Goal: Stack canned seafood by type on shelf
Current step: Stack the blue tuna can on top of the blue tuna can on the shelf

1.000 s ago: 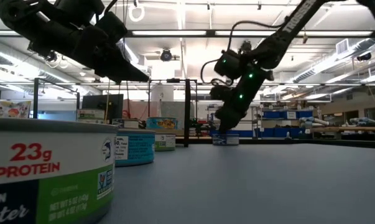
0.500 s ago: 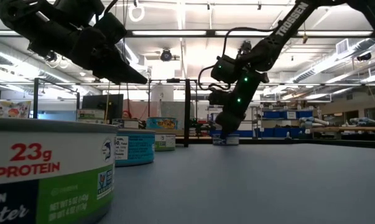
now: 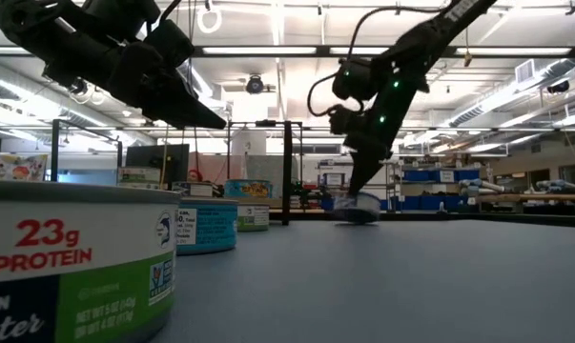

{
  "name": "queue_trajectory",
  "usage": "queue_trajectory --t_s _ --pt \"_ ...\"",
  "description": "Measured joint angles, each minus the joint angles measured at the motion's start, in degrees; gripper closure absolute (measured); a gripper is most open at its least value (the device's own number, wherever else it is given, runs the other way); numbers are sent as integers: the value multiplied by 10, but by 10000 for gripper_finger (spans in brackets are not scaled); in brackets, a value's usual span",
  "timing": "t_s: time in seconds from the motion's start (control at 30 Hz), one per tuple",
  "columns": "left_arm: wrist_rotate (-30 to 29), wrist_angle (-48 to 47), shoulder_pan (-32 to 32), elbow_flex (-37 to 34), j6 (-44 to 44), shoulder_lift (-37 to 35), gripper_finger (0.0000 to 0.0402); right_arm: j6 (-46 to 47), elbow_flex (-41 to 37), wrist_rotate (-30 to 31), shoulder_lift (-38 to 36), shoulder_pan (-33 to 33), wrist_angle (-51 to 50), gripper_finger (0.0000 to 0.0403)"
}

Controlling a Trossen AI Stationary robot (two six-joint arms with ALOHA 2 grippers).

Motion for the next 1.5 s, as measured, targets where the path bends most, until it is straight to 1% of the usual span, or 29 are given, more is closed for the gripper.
queue_trajectory --t_s 0.07,0.2,0.4,0.53,0.7,0.83,0.97,1.13,1.5 --pt "0 0 0 0 0 0 396 40 0 -26 -16 16 -14 400" --pt "0 -2 0 0 0 0 396 119 0 -98 -41 50 -26 400" --pt "0 -2 0 0 0 0 396 228 1 -184 -59 97 -15 400" --pt "0 -3 0 0 -1 0 396 266 1 -230 -57 124 20 401" --pt "-1 -2 -8 0 -1 0 396 301 1 -270 -57 154 78 402" --pt "-1 -2 -15 0 -2 0 396 316 -4 -280 -52 174 115 402" --pt "-1 -2 -20 0 -2 0 396 333 -29 -279 -38 192 153 402" --pt "-1 -1 -23 0 -2 0 396 338 -44 -279 -28 212 171 402" --pt "-1 -3 -40 0 -2 0 396 355 -48 -273 -29 214 205 402"
